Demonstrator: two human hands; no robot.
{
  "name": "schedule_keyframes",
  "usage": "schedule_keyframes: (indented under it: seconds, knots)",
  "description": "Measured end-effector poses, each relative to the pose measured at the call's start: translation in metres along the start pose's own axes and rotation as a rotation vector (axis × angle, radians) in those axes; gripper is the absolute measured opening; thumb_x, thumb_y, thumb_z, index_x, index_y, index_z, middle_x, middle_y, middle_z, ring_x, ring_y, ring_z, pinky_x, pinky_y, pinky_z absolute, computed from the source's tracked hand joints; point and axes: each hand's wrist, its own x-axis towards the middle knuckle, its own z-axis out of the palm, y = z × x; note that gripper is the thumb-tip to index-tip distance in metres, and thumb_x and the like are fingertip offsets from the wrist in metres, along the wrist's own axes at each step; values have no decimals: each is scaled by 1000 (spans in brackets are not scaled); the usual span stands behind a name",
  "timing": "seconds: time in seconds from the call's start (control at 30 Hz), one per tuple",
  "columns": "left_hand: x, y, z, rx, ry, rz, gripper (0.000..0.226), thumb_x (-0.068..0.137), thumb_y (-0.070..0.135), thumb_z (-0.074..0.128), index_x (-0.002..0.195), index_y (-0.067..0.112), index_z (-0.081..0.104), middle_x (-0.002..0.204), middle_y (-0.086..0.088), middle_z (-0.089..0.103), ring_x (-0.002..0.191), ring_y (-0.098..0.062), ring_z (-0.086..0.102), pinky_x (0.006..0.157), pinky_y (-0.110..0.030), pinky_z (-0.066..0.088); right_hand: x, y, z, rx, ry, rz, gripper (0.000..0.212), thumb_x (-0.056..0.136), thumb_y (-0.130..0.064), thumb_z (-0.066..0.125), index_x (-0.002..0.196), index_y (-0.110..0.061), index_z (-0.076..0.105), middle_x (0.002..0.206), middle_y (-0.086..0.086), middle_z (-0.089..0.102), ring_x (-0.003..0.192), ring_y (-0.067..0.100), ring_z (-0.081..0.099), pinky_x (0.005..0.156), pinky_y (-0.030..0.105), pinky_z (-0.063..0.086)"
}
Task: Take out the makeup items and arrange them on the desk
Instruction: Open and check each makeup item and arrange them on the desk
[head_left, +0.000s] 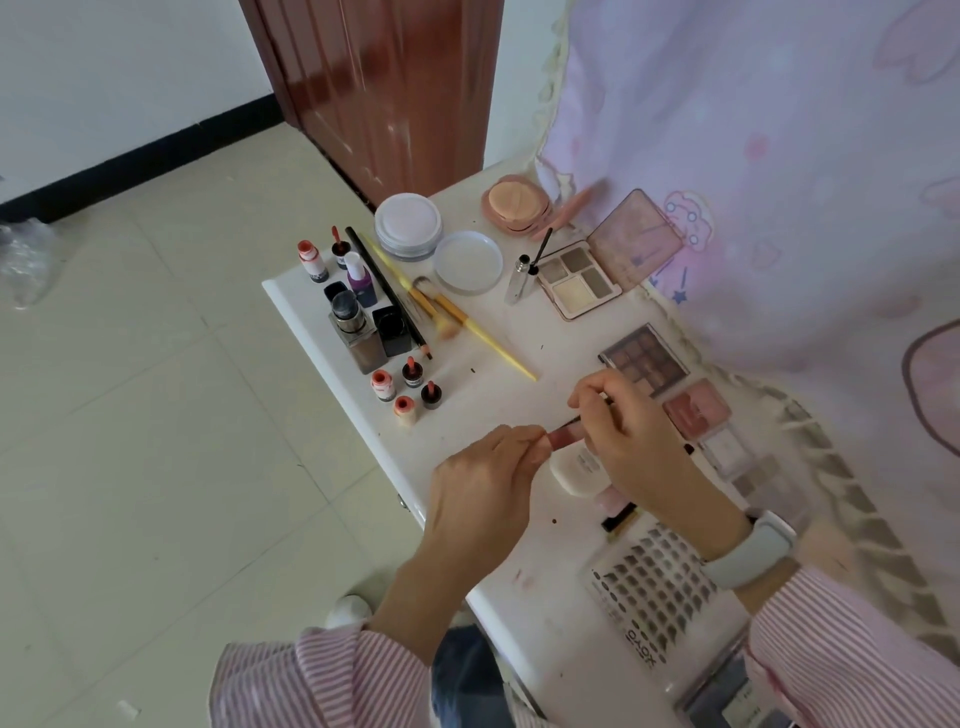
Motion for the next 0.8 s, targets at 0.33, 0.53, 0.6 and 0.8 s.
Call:
schedule_keyframes:
  seconds: [0.33,0.53,0.6,0.8]
  knots:
    - [0,-8,-5,-85,-73,-11,42,95,39,38,97,11,70,85,7,71,64,-16,64,57,-33,53,1,3,-9,-25,-261,37,23,95,-30,38,91,-24,59,62,-13,59,57,-1,53,64,23,42]
    - [-5,-17,-6,25,-66,-36,36,92,35,43,95,12,70,80,2,69,62,-18,63,54,-36,53,0,11,-9,-47,-290,8,34,92,-10,45,109,-38,52,87,-20,53,78,19,56,78,34,47]
    - [-6,-17,-7,38,-88,-49,33,91,31,44,96,12,70,78,2,68,60,-18,60,52,-36,52,1,11,-10,-29,-331,34,26,93,-18,45,101,-39,57,85,-19,59,73,17,58,66,23,49]
    - [-6,-17,-8,87,-113,-42,28,93,29,47,97,14,69,73,3,65,57,-17,56,50,-31,48,2,13,-11,-176,-304,-45,26,94,-15,43,115,-28,52,88,-15,52,76,6,54,60,15,45]
